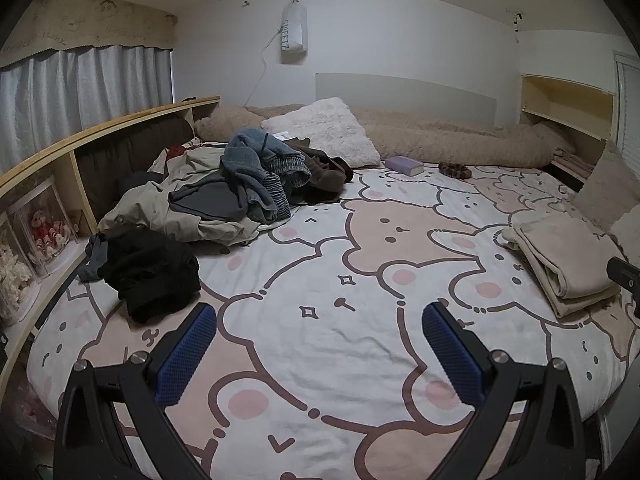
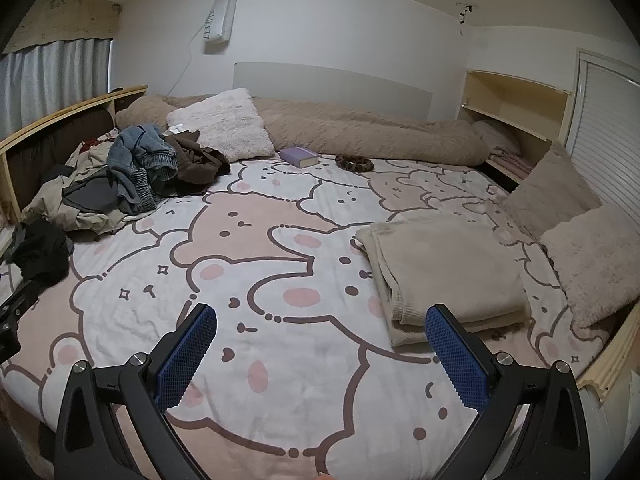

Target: Fold clothes

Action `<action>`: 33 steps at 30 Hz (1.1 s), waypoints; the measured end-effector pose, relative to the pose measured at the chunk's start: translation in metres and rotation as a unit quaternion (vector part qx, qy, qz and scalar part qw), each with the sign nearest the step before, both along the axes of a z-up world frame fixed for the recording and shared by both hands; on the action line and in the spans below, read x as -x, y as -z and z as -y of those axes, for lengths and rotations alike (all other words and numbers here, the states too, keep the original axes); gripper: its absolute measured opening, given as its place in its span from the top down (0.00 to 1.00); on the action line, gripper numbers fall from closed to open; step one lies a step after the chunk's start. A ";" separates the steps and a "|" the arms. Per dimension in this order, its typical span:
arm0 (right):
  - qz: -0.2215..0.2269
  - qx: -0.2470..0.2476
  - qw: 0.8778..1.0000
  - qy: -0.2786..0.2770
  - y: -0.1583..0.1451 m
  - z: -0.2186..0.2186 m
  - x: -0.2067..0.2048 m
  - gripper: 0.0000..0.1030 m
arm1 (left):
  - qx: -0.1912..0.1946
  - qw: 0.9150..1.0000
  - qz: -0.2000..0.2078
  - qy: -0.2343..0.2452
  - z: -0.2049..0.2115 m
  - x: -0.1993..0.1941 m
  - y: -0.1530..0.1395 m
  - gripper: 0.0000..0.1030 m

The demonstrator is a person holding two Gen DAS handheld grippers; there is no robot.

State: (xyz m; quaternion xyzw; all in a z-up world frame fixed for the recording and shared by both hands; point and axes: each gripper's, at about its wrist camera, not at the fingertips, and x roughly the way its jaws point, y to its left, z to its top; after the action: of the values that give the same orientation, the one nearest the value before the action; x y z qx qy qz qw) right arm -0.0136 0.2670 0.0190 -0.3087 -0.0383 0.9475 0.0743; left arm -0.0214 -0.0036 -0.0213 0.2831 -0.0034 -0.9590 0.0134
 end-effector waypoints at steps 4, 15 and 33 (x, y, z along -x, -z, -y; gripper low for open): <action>0.003 -0.002 1.000 -0.002 0.001 0.001 0.001 0.00 | -0.004 1.000 0.001 0.001 0.002 0.001 0.002 0.00; 0.015 -0.005 1.000 -0.008 0.009 0.010 0.009 0.00 | -0.032 0.999 -0.003 0.027 0.005 0.006 0.014 0.00; 0.056 0.012 0.998 -0.012 0.050 -0.003 0.067 0.00 | 0.044 0.998 0.006 -0.038 0.013 0.135 0.053 0.00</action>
State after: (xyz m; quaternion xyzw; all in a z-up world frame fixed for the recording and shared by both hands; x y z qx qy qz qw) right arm -0.0804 0.2697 -0.0308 -0.3619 -0.0344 0.9298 0.0571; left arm -0.1562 -0.0171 -0.0741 0.2879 -0.0353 -0.9550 0.0620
